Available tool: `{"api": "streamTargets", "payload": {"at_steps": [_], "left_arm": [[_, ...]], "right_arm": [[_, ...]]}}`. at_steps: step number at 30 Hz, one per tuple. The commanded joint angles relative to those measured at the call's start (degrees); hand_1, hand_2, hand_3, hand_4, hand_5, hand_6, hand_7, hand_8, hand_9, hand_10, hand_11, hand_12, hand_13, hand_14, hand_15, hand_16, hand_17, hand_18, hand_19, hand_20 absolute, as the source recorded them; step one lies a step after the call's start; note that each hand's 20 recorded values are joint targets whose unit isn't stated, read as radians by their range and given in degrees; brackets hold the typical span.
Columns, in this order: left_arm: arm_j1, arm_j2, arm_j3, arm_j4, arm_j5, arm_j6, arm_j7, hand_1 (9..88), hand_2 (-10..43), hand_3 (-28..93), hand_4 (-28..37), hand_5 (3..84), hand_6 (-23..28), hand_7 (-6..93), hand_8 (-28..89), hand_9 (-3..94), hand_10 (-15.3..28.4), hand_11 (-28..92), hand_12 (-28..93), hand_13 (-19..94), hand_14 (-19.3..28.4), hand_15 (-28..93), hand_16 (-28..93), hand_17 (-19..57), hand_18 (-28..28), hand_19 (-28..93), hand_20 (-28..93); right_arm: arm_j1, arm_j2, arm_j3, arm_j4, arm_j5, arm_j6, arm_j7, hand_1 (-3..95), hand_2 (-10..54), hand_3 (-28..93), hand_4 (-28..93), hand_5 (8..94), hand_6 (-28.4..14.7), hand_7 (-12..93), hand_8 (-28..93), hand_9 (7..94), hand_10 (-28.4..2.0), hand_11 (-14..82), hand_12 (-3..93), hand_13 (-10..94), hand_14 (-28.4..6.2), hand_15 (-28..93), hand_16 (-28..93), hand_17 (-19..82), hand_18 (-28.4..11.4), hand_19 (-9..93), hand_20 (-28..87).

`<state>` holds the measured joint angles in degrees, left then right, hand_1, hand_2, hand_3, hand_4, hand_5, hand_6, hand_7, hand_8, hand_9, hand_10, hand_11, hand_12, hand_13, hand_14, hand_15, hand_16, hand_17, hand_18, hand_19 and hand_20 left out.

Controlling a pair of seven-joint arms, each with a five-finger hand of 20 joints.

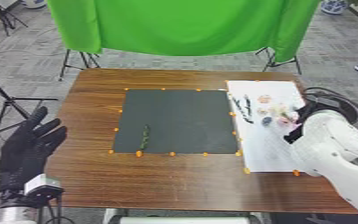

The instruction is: Arrange flowers

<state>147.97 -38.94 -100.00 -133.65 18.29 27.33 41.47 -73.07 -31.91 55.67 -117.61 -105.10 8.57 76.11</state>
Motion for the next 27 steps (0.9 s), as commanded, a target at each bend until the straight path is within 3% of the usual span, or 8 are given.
{"api": "streamTargets", "payload": {"at_steps": [1, 6, 7, 11, 15, 17, 22, 27], "left_arm": [[3.7, 1.42, -2.75, -1.48, -1.50, 1.15, 2.18, 30.0, 7.0, 65, -20.7, 36.1, 9.0, 10.0, -8, 32.7, 19.3, 29, 11, 21, 26.0, 56, -12, -6.9, 25.5, 51, 5], [3.6, 0.66, -3.85, -1.91, -0.58, 1.52, 0.45, 30.1, 7.1, 65, -20.8, 36.1, 9.0, 10.0, -8, 32.6, 19.2, 29, 11, 21, 25.9, 56, -12, -6.9, 25.6, 51, 5], [4.0, 1.05, -3.90, -2.06, -0.87, 1.79, 1.02, 30.1, 7.1, 65, -20.8, 36.1, 9.0, 10.1, -8, 32.6, 19.2, 29, 11, 21, 25.9, 56, -12, -6.9, 25.6, 51, 5], [1.3, 0.05, -3.51, -1.97, 1.40, 1.28, -3.25, 30.1, 7.2, 65, -20.8, 36.1, 9.0, 10.1, -8, 32.6, 19.3, 29, 11, 21, 25.9, 55, -12, -6.9, 25.7, 51, 5], [-1.7, -2.44, -3.47, -1.99, 4.82, 0.25, -8.83, 30.1, 7.1, 65, -20.7, 36.1, 9.1, 10.1, -8, 32.6, 19.2, 29, 11, 21, 25.9, 56, -12, -6.9, 25.7, 51, 5], [-2.9, -3.03, -3.23, -1.83, 5.70, -0.28, -10.40, 30.1, 7.1, 65, -20.6, 36.0, 9.1, 10.1, -8, 32.5, 19.2, 29, 11, 21, 25.9, 56, -12, -6.9, 25.7, 51, 5], [-4.9, -3.85, -2.49, -1.47, 7.15, -0.90, -12.65, 30.1, 7.2, 65, -20.6, 36.0, 9.1, 10.1, -8, 32.5, 19.2, 29, 11, 21, 25.9, 56, -12, -6.9, 25.7, 51, 5], [-8.8, -4.35, 0.09, -0.50, 8.24, -1.83, -14.39, 30.1, 7.2, 65, -20.6, 36.0, 9.1, 10.1, -8, 32.5, 19.1, 29, 11, 21, 25.9, 56, -12, -7.0, 25.7, 51, 5]], "right_arm": [[14.2, -8.5, -8.6, -2.0, 1.7, -3.8, -4.4, 63.7, -7.7, 72, -28, 85.9, -8.7, 14, 22, 93.7, -11.8, 29.2, 23.0, 94, -3.9, 53, 13, 74, -7.3, 93, -20], [22.2, -17.8, -16.1, 2.4, 4.0, -5.6, -6.0, 63.7, -7.7, 72, -28, 85.9, -8.7, 14, 22, 93.7, -11.7, 29.1, 23.0, 94, -3.9, 52, 13, 75, -7.2, 93, -20], [23.2, -19.9, -17.4, 3.8, 3.4, -6.6, -6.5, 63.7, -7.8, 72, -28, 85.9, -8.6, 14, 22, 93.7, -11.7, 29.1, 22.9, 94, -3.8, 52, 13, 75, -7.1, 93, -20], [24.7, -26.4, -20.0, 7.9, 5.3, -7.7, -6.4, 63.6, -7.7, 72, -28, 86.0, -8.6, 14, 22, 93.7, -11.7, 29.2, 22.7, 94, -3.7, 52, 12, 75, -7.1, 93, -20], [25.0, -31.5, -22.4, 11.5, 6.2, -9.0, -5.9, 63.5, -7.7, 72, -28, 85.9, -8.6, 14, 22, 93.7, -11.6, 29.2, 22.4, 94, -3.7, 52, 12, 75, -7.1, 93, -21], [24.7, -33.4, -23.3, 12.6, 6.0, -9.1, -5.8, 63.4, -7.7, 72, -28, 86.0, -8.6, 14, 22, 93.7, -11.7, 29.3, 22.1, 94, -3.7, 52, 12, 75, -7.1, 93, -21], [23.0, -37.8, -24.4, 15.0, 6.1, -11.5, -5.2, 63.3, -7.7, 73, -28, 85.9, -8.6, 14, 21, 93.7, -11.5, 29.2, 21.7, 94, -3.6, 52, 12, 75, -7.1, 93, -21], [22.7, -39.8, -25.8, 18.0, 6.3, -11.4, -4.8, 63.0, -7.6, 73, -28, 85.8, -8.6, 14, 21, 93.7, -11.6, 29.1, 21.2, 94, -3.6, 52, 12, 75, -7.1, 93, -22]]}}
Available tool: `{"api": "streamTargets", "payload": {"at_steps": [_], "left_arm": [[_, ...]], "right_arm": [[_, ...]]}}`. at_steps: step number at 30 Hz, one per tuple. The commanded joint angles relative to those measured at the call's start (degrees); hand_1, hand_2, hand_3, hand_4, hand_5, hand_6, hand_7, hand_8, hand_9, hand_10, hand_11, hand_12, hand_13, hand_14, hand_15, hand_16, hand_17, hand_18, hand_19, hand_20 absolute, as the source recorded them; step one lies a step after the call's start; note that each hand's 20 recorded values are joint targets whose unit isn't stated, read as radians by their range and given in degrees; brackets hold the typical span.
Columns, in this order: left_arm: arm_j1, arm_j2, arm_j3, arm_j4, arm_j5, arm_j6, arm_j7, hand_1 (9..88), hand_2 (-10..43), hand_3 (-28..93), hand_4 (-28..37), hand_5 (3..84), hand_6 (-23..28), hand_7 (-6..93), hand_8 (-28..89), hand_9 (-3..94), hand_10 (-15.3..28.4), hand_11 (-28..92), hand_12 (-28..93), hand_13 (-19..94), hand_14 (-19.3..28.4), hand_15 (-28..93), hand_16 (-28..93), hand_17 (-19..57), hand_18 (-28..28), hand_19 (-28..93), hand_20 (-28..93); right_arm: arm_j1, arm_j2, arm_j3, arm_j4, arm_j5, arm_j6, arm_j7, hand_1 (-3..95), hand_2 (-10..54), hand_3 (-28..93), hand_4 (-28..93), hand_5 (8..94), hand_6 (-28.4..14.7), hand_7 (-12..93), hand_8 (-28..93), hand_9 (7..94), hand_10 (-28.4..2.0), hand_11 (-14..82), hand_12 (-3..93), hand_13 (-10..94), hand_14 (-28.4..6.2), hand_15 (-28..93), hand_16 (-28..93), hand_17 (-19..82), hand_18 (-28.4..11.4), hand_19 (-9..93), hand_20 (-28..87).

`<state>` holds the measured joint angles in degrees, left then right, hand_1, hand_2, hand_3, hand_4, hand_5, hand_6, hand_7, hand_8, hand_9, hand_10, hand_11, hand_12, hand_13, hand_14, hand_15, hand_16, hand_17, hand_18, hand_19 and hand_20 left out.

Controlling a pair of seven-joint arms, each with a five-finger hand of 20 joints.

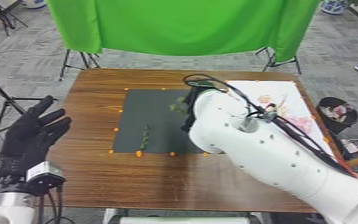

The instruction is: Arrange flowers

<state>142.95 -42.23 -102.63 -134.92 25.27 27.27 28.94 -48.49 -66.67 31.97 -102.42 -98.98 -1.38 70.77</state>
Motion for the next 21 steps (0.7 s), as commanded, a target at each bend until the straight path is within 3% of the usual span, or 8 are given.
{"api": "streamTargets", "payload": {"at_steps": [1, 3, 4, 7, 10, 15, 21], "left_arm": [[-4.3, -0.92, 3.13, 0.93, 1.29, -1.93, -1.81, 30.2, 7.2, 65, -20.6, 36.0, 9.1, 10.1, -8, 32.5, 19.2, 29, 11, 21, 25.9, 56, -12, -7.0, 25.7, 51, 5], [-5.3, -0.94, 3.46, 1.16, 1.62, -2.17, -2.27, 30.2, 7.1, 65, -20.5, 36.0, 9.1, 10.1, -8, 32.5, 19.1, 29, 11, 21, 25.9, 56, -12, -7.0, 25.7, 51, 5], [-5.3, -0.30, 3.72, 1.14, 1.09, -1.79, -1.59, 30.2, 7.1, 65, -20.4, 36.0, 9.1, 10.0, -8, 32.5, 19.2, 29, 11, 21, 25.9, 56, -12, -7.0, 25.7, 51, 5], [-6.0, -0.43, 4.08, 1.24, 1.43, -1.95, -1.92, 30.2, 7.1, 65, -20.4, 36.0, 9.1, 10.0, -8, 32.5, 19.1, 29, 11, 21, 25.9, 56, -12, -7.0, 25.7, 51, 5], [-7.6, 0.28, 5.29, 1.68, 1.23, -2.15, -1.73, 30.3, 7.0, 65, -20.3, 36.0, 9.1, 10.1, -8, 32.5, 19.1, 29, 11, 21, 26.0, 55, -12, -7.0, 25.7, 51, 5], [-9.2, 0.25, 6.31, 2.08, 1.69, -2.47, -2.13, 30.4, 6.9, 65, -20.2, 36.0, 9.0, 10.2, -8, 32.5, 19.1, 29, 11, 21, 25.9, 55, -12, -7.0, 25.6, 51, 5], [-8.9, 0.37, 6.57, 1.96, 1.56, -2.18, -1.69, 30.4, 6.8, 65, -20.1, 36.0, 9.0, 10.2, -8, 32.5, 19.2, 29, 11, 21, 25.9, 55, -12, -7.0, 25.6, 51, 5]], "right_arm": [[-1.6, -5.2, -2.6, 3.3, 0.6, -1.5, 0.7, 63.0, -7.5, 73, -28, 85.8, -8.6, 14, 21, 93.7, -11.6, 29.1, 21.0, 94, -3.6, 52, 12, 75, -7.1, 93, -22], [-0.9, -5.7, -3.5, 4.5, 1.5, -0.9, 0.9, 62.8, -7.3, 73, -28, 85.9, -8.6, 14, 20, 93.7, -11.5, 28.9, 20.5, 94, -3.6, 51, 12, 75, -7.0, 93, -23], [-1.0, -6.1, -3.6, 4.9, 1.2, -1.0, 0.8, 62.7, -7.3, 72, -28, 85.9, -8.5, 14, 20, 93.7, -11.6, 28.8, 20.3, 94, -3.6, 51, 12, 75, -7.0, 93, -23], [-1.0, -7.2, -3.9, 6.0, 1.6, -0.9, 0.7, 62.5, -7.2, 72, -28, 85.5, -8.4, 14, 19, 93.7, -11.8, 29.6, 18.3, 94, -3.7, 51, 12, 75, -7.0, 93, -25], [-0.7, -7.8, -4.2, 6.9, 2.0, 0.2, 0.8, 62.3, -7.3, 72, -28, 85.6, -8.3, 14, 18, 93.7, -11.8, 29.9, 17.8, 94, -3.7, 51, 12, 76, -7.0, 93, -25], [-0.2, -8.6, -4.8, 8.4, 2.0, 1.7, 1.1, 61.6, -7.6, 71, -27, 85.7, -8.0, 14, 17, 93.7, -11.8, 30.4, 17.3, 94, -3.8, 51, 12, 76, -7.1, 93, -26], [-0.6, -9.6, -4.4, 8.6, 2.1, 1.8, 1.2, 59.8, -8.2, 69, -26, 85.9, -7.9, 14, 15, 93.7, -11.8, 30.9, 16.8, 94, -4.0, 51, 11, 76, -7.2, 93, -27]]}}
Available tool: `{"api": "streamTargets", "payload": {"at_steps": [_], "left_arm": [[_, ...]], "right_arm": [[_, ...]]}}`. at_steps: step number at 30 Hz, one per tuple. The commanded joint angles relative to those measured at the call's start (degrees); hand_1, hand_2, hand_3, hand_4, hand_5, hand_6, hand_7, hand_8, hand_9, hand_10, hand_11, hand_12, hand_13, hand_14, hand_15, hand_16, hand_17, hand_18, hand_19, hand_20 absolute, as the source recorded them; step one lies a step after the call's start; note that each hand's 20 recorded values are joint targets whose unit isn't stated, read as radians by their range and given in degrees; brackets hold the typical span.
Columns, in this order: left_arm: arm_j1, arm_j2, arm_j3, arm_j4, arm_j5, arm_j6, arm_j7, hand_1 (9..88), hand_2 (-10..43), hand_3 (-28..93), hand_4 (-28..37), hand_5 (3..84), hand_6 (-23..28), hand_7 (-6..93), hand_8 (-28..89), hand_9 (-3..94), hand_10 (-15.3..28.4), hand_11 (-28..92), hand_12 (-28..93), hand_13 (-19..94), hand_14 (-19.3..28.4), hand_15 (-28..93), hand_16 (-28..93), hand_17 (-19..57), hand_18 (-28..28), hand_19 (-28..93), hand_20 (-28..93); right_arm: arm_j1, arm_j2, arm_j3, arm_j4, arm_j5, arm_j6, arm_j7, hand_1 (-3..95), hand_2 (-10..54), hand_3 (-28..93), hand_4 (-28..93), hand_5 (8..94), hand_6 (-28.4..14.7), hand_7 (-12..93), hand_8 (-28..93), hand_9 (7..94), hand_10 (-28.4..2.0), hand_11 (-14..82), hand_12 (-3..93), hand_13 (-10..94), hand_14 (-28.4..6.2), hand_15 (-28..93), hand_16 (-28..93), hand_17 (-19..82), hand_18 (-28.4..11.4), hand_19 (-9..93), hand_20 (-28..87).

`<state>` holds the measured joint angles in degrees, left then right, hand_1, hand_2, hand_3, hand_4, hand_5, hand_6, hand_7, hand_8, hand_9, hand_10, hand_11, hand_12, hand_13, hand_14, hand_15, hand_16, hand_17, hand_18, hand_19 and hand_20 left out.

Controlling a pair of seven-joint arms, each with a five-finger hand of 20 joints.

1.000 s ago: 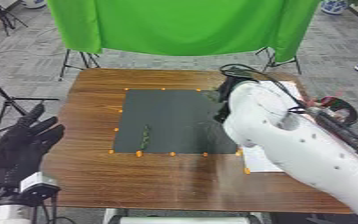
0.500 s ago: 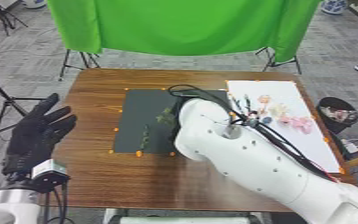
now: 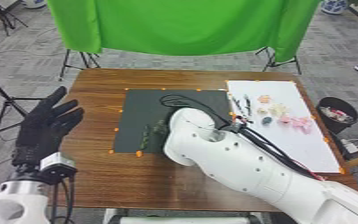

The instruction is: Arrange flowers

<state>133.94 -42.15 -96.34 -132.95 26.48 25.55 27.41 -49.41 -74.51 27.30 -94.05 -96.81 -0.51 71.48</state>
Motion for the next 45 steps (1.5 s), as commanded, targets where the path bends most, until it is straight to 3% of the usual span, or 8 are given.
{"api": "streamTargets", "payload": {"at_steps": [1, 8, 11, 20, 25, 40, 41, 45], "left_arm": [[0.1, 0.28, 0.30, -0.07, 0.53, -0.49, -0.29, 30.4, 6.8, 66, -20.1, 36.0, 9.0, 10.2, -8, 32.5, 19.1, 29, 11, 21, 25.8, 55, -12, -7.0, 25.6, 51, 5], [-0.9, 0.38, 0.89, 0.21, 0.84, -0.82, -0.43, 30.5, 6.5, 66, -19.9, 36.0, 9.0, 10.2, -8, 32.5, 19.1, 29, 11, 21, 25.9, 55, -12, -6.9, 25.6, 51, 5], [-1.3, -0.03, 0.99, 0.39, 1.29, -1.39, -1.30, 30.5, 6.5, 66, -19.8, 36.0, 9.0, 10.2, -8, 32.6, 19.1, 29, 11, 21, 25.8, 55, -12, -7.0, 25.5, 51, 5], [-0.6, 0.25, 0.80, 0.13, 0.95, -0.87, -0.77, 30.6, 6.5, 66, -19.8, 36.1, 9.0, 10.3, -8, 32.6, 19.2, 29, 11, 21, 25.8, 55, -12, -7.0, 25.5, 51, 5], [-0.6, 0.54, 1.01, 0.10, 0.72, -0.71, -0.63, 30.7, 6.5, 66, -19.8, 36.1, 9.1, 10.2, -8, 32.5, 19.2, 29, 11, 21, 25.9, 55, -12, -6.9, 25.5, 51, 5], [-0.2, 0.35, 0.79, 0.01, 0.88, -0.61, -0.77, 30.9, 6.5, 66, -19.6, 36.3, 9.1, 10.1, -8, 32.6, 19.2, 29, 11, 21, 25.9, 55, -12, -7.0, 25.5, 51, 5], [0.3, 1.11, 0.78, -0.09, 0.12, -0.30, 0.05, 30.9, 6.5, 66, -19.6, 36.3, 9.1, 10.1, -8, 32.6, 19.2, 29, 11, 21, 25.9, 55, -12, -7.0, 25.5, 51, 5], [0.2, 0.98, 0.81, -0.04, 0.20, -0.32, -0.21, 30.9, 6.5, 66, -19.7, 36.4, 9.2, 10.1, -8, 32.6, 19.2, 29, 11, 21, 25.8, 55, -12, -6.9, 25.5, 51, 5]], "right_arm": [[0.2, -2.0, 0.3, 0.4, -0.3, 1.0, 0.7, 58.6, -8.4, 69, -25, 86.1, -8.0, 14, 14, 93.7, -11.9, 31.2, 16.6, 94, -4.0, 51, 11, 77, -7.2, 93, -28], [1.3, -2.2, -0.5, 1.7, -0.1, 1.6, 1.6, 55.8, -8.2, 67, -24, 86.3, -8.9, 14, 13, 93.7, -12.1, 31.5, 15.9, 94, -4.2, 51, 10, 77, -7.0, 93, -28], [1.6, -2.1, -1.1, 1.8, 0.2, 2.7, 2.2, 54.0, -8.0, 67, -24, 86.1, -9.3, 13, 13, 93.7, -12.4, 31.3, 15.6, 94, -4.2, 51, 10, 77, -6.9, 93, -28], [1.0, -2.2, -0.8, 1.0, 0.8, 1.9, 2.2, 47.5, -7.5, 69, -23, 81.8, -10.2, 12, 7, 93.7, -13.3, 29.4, 15.5, 94, -4.8, 50, 9, 77, -6.5, 93, -28], [0.6, -2.5, -0.7, 0.7, 0.8, 1.6, 1.6, 43.5, -6.7, 69, -21, 80.9, -10.2, 14, -7, 93.7, -13.5, 29.3, 15.2, 94, -5.0, 50, 9, 77, -6.4, 93, -28], [1.2, -1.8, -1.7, -0.7, 1.0, 2.2, 1.1, 37.7, -5.8, 65, -20, 73.7, -11.7, 13, -8, 93.7, -14.4, 27.8, 15.0, 94, -5.9, 49, 9, 77, -6.7, 92, -28], [1.3, -1.7, -1.9, -0.8, 0.9, 2.4, 1.0, 37.6, -5.8, 65, -20, 73.7, -11.7, 13, -8, 93.7, -14.4, 27.7, 15.0, 94, -5.9, 49, 9, 77, -6.7, 92, -28], [1.9, -1.3, -2.3, -1.2, 1.2, 3.8, 0.6, 37.2, -5.5, 65, -20, 73.2, -11.9, 13, -8, 93.7, -14.5, 27.2, 14.9, 94, -6.2, 48, 9, 77, -6.9, 92, -28]]}}
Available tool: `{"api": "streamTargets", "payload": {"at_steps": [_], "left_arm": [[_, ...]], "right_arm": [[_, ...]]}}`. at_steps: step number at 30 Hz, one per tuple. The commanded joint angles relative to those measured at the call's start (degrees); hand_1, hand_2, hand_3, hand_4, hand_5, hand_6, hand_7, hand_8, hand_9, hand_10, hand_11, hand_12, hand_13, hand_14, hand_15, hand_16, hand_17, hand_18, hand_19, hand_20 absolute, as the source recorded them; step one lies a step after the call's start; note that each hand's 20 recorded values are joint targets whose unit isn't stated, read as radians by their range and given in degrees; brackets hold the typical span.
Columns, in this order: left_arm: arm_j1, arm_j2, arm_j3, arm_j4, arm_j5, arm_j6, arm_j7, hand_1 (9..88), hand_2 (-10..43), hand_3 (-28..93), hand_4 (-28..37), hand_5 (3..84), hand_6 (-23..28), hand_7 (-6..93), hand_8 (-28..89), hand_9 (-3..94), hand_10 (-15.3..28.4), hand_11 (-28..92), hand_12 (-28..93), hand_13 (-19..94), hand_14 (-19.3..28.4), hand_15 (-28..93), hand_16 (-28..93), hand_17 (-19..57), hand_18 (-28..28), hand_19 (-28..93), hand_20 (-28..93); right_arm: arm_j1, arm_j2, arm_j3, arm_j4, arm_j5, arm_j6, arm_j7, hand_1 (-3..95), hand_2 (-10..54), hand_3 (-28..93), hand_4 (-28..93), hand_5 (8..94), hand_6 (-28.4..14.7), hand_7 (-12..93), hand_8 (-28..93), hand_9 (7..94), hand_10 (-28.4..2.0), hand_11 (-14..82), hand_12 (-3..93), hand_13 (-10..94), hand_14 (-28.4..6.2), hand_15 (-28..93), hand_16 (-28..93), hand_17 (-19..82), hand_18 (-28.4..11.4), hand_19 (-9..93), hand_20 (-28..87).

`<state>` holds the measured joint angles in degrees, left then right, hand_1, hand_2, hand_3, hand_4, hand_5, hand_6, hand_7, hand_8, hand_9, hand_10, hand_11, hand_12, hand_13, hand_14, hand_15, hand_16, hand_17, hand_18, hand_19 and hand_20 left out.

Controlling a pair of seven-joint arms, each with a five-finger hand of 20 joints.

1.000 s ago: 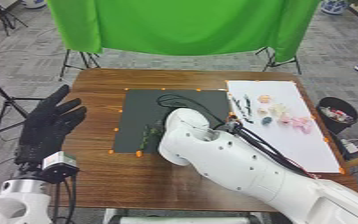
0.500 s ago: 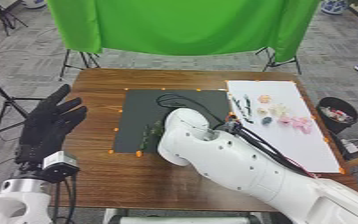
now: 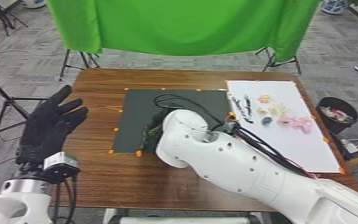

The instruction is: Arrange flowers

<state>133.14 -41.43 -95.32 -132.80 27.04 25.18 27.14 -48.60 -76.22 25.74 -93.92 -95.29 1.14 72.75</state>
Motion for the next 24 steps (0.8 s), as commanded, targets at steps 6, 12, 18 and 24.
{"api": "streamTargets", "payload": {"at_steps": [6, 12, 18, 24], "left_arm": [[3.3, 1.06, -1.13, -0.55, -1.30, 0.51, 1.98, 30.8, 6.5, 66, -19.6, 36.4, 9.1, 10.2, -8, 32.6, 19.1, 29, 11, 21, 25.8, 55, -12, -7.0, 25.6, 51, 5], [4.8, 3.24, -0.79, -0.78, -3.54, 1.69, 5.12, 30.8, 6.5, 66, -19.7, 36.4, 9.2, 10.1, -8, 32.7, 19.3, 29, 11, 21, 25.9, 55, -12, -7.0, 25.5, 51, 5], [6.4, 4.72, -0.88, -0.98, -5.38, 2.38, 7.58, 30.7, 6.5, 66, -19.8, 36.4, 9.2, 10.1, -8, 32.6, 19.2, 29, 11, 21, 25.9, 55, -12, -7.0, 25.6, 51, 5], [9.1, 4.93, -1.47, -1.33, -7.28, 3.18, 10.85, 30.7, 6.5, 66, -19.8, 36.4, 9.2, 10.0, -8, 32.6, 19.2, 29, 11, 21, 25.8, 55, -12, -7.0, 25.6, 51, 5]], "right_arm": [[2.3, 1.2, -1.5, -3.3, -0.2, 4.5, -2.1, 34.7, -3.0, 64, -20, 70.4, -12.1, 13, -8, 93.7, -15.2, 26.1, 15.1, 94, -6.8, 47, 9, 77, -7.8, 92, -28], [3.5, 1.3, -2.1, -3.7, -0.4, 3.8, -1.9, 32.8, -2.4, 63, -20, 67.1, -12.2, 13, -8, 93.7, -15.7, 26.0, 15.4, 94, -7.1, 47, 9, 76, -8.6, 92, -28], [2.9, 1.6, -1.8, -4.5, 0.6, 3.7, -2.5, 32.0, -2.2, 63, -20, 61.2, -13.6, 11, -8, 93.7, -16.5, 25.1, 15.1, 94, -7.5, 47, 9, 77, -8.6, 92, -28], [0.2, 4.1, 4.2, -8.6, 0.3, -0.8, -5.9, 29.7, 0.5, 62, -19, 55.3, -14.7, 9, -8, 90.8, -18.0, 24.2, 16.1, 93, -8.9, 42, 10, 74, -9.4, 89, -28]]}}
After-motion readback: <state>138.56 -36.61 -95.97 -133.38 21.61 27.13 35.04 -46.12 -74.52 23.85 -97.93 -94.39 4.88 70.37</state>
